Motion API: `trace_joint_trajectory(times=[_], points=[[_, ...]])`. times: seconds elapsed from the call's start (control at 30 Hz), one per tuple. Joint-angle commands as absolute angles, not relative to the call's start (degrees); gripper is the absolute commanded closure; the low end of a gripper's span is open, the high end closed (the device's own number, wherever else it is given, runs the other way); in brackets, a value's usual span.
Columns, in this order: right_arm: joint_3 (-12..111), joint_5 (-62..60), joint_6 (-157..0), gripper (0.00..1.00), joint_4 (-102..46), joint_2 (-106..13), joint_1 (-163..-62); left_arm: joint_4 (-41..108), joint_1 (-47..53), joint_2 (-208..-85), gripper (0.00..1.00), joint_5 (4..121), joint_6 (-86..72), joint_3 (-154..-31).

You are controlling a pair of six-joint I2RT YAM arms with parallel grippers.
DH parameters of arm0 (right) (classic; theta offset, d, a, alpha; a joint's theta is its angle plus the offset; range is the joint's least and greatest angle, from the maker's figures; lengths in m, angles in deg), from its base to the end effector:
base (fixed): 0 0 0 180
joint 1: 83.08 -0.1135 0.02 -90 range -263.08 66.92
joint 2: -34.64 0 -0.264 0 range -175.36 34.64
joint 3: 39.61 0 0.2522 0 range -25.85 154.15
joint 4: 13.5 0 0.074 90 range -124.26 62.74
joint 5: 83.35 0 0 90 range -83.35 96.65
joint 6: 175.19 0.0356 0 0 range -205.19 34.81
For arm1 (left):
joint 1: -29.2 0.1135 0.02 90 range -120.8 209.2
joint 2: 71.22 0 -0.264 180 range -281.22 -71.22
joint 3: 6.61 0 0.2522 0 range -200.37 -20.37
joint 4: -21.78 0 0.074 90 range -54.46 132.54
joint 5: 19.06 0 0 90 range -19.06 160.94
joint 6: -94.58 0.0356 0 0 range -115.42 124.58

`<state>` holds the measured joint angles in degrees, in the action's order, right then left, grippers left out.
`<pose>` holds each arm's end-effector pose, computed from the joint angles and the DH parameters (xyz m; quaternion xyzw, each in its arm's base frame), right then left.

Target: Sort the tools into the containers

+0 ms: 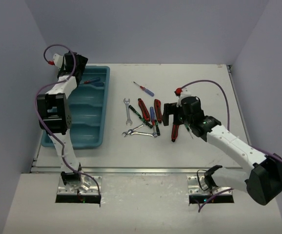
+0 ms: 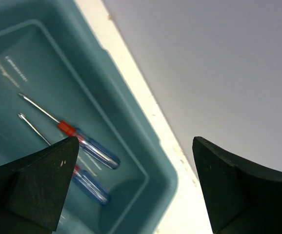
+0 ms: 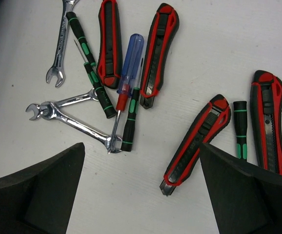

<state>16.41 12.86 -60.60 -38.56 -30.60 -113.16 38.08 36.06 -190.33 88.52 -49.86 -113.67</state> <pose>0.2172 0.1213 0.2512 -0.0170 0.8830 0.1717 0.4365 0.4853 0.0692 0.2402 -0.5000 0.6902 -0.0842 0.5163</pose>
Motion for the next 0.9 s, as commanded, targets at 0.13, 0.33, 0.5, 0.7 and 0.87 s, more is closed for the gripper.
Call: trace_joint_trajectory(times=[0.13,0.33,0.5,0.7,0.87], points=[[36.39,4.60,-67.32,0.01,-38.45,-52.16,-107.40,45.19,36.41,-166.64,0.00,79.37,-43.98,-115.01],[60.56,-1.39,-79.20,0.09,-46.40,-77.99,-103.54,40.30,34.22,-141.35,0.00,63.83,-37.21,-88.08],[84.06,-6.44,-88.10,0.22,-57.40,-94.91,-103.56,41.40,31.88,-128.48,0.00,62.26,-32.45,-75.85],[90.87,-3.07,-93.55,0.29,-53.44,-105.97,-105.56,40.27,29.83,-123.55,0.00,54.22,-31.45,-67.65],[95.53,0.83,-96.00,0.54,-54.01,-111.52,-106.96,41.16,29.82,-121.72,0.00,53.53,-30.23,-64.17]])
